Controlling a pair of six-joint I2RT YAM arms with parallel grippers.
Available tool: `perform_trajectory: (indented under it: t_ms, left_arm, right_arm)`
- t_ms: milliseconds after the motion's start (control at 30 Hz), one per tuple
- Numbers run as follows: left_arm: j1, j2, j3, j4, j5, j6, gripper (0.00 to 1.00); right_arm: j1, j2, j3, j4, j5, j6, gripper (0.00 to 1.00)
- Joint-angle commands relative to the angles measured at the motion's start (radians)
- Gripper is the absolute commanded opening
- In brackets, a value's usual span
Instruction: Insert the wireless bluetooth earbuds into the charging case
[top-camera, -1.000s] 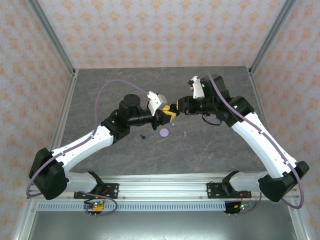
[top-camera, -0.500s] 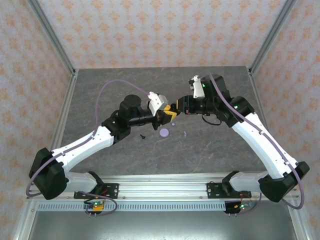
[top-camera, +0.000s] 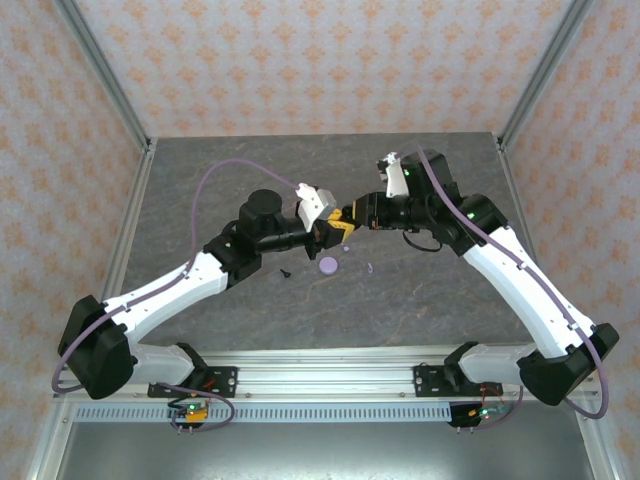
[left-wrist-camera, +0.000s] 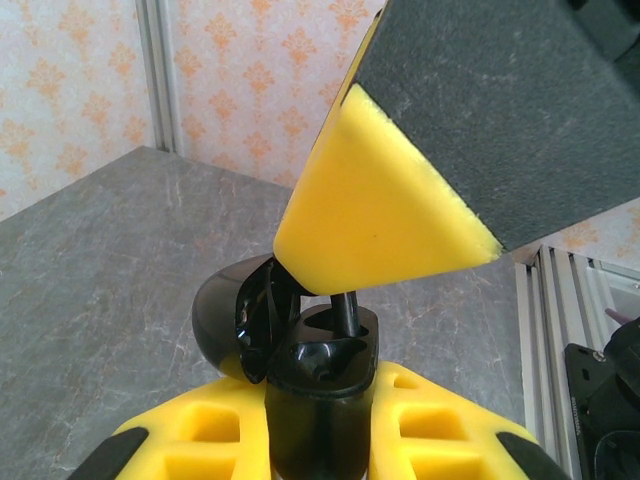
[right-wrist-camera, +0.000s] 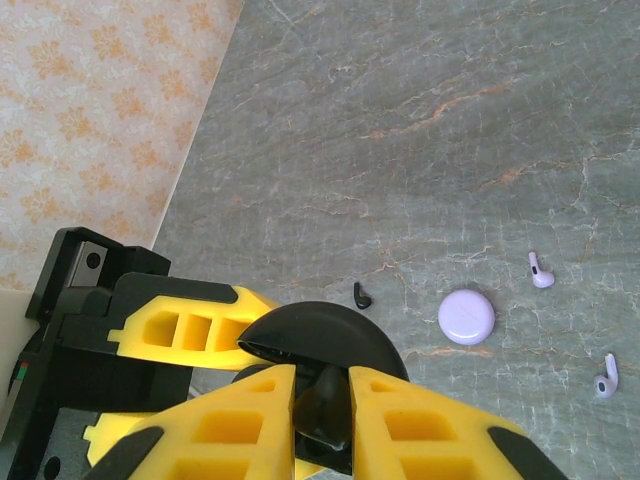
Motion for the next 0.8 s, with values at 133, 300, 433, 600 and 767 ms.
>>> perform_trajectory:
  t_ms: [133,300,433,600,767]
  left_arm:
    - [-0.007,0.010,0.015,0.080,-0.045,-0.022,0.08]
    - [-0.007,0.017,0.022,0.079,-0.042,-0.026,0.08]
    - [-0.007,0.023,0.027,0.072,-0.034,-0.026,0.08]
    - [-0.007,0.025,0.030,0.064,-0.034,-0.024,0.08]
    - [-0.007,0.035,0.043,0.037,-0.046,-0.019,0.08]
  right_arm:
    - [0.002,-0.004,-0.023,-0.003,0.036,0.016,0.23]
    - [0.001,-0.004,-0.017,-0.016,0.056,0.014,0.35]
    - [0.000,0.000,-0.013,-0.017,0.046,0.013,0.37]
    - [0.002,0.011,-0.001,-0.028,0.022,0.005,0.37]
    - [0.001,0.013,0.002,-0.026,-0.017,-0.004,0.25]
